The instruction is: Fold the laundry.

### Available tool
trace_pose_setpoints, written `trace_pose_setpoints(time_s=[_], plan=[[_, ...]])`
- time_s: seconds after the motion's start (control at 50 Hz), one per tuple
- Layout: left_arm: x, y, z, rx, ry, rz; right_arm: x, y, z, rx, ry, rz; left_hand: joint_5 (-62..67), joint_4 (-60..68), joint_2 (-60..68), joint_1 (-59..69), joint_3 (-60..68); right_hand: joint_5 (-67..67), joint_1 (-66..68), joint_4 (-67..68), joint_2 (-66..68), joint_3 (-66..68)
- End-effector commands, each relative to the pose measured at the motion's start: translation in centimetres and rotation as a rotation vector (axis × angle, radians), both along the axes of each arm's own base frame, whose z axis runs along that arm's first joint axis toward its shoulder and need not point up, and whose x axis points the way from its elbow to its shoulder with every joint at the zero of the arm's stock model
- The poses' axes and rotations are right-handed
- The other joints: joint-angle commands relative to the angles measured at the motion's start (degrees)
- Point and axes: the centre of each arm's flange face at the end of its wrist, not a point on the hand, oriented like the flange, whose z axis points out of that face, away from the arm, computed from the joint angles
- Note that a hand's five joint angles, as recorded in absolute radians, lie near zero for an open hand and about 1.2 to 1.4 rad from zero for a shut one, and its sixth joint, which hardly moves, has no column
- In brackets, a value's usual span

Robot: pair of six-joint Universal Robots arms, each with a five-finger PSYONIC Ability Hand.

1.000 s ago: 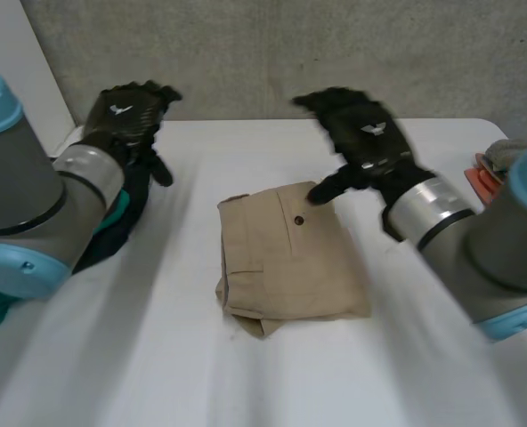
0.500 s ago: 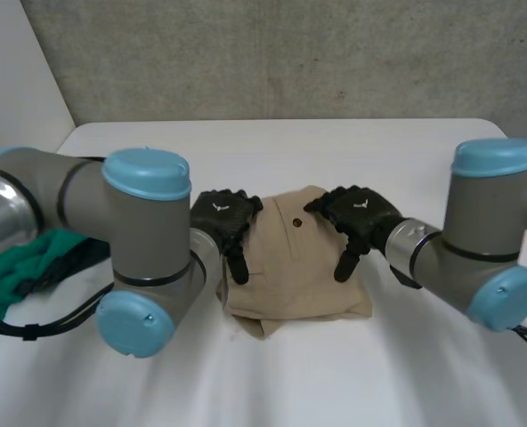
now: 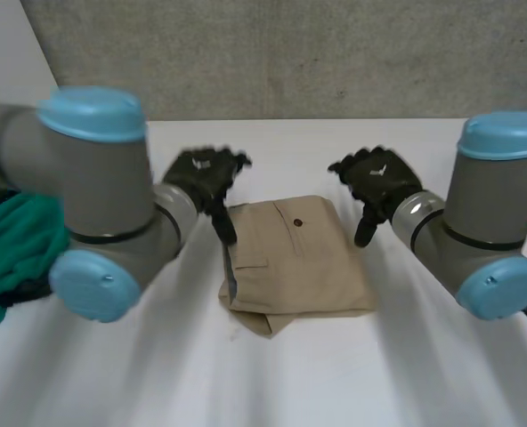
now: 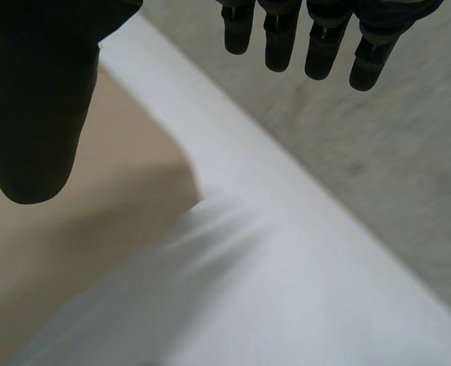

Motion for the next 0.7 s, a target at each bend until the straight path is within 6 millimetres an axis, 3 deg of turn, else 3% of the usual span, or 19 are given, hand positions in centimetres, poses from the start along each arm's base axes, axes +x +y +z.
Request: trace_pose_setpoints(time_s=[0.02,0.1,0.14,0.22,0.26,0.28,0.36,0.52,0.7], plan=[[1.3,1.6,5.8,-0.079,0.176,-0.088,-0.6,4.3,2.3,-0.191,-0.025,-0.026,-2.76,-2.24,-1.46,0.07,-2.57,-2.50,-0.18,-2.02,-0.58,-1.90],[1.9,2.3,7.2,-0.045,0.220,-0.207,-0.5,7.8,0.1,-0.192,-0.023,0.040,-2.72,-2.20,-1.42,0.11,-2.53,-2.50,-0.18,-2.02,-0.58,-1.90],[2.1,3.1,7.6,0.000,0.232,-0.302,-0.4,10.3,-2.4,-0.137,-0.004,0.099,-2.56,-2.03,-1.25,0.28,-2.36,-2.50,-0.18,-2.02,-0.58,-1.90],[2.3,4.9,7.9,0.069,0.239,-0.453,-0.2,13.2,-6.5,-0.065,0.024,0.163,-2.55,-2.03,-1.25,0.28,-2.36,-2.50,-0.18,-2.02,-0.58,-1.90],[2.3,5.6,7.9,0.095,0.244,-0.502,0.0,13.6,-7.8,-0.058,0.024,0.169,-2.55,-2.03,-1.25,0.28,-2.36,-2.50,-0.18,-2.02,-0.58,-1.90],[2.3,6.1,7.9,0.108,0.248,-0.539,0.1,13.5,-8.9,-0.064,0.017,0.160,-2.55,-2.03,-1.25,0.28,-2.36,-2.50,-0.18,-2.02,-0.58,-1.90],[2.1,6.3,7.5,0.107,0.245,-0.538,0.8,12.2,-10.2,-0.123,-0.015,0.112,-2.55,-2.03,-1.25,0.28,-2.36,-2.50,-0.18,-2.02,-0.58,-1.90],[1.9,6.2,6.3,0.102,0.231,-0.475,2.2,9.7,-11.1,-0.192,-0.045,0.067,-2.72,-2.20,-1.42,0.11,-2.53,-2.50,-0.18,-2.02,-0.58,-1.90],[1.9,6.0,5.6,0.087,0.239,-0.471,3.5,8.1,-12.0,-0.219,-0.035,0.070,-2.72,-2.20,-1.42,0.11,-2.53,-1.66,0.66,-1.18,0.26,-1.06]])
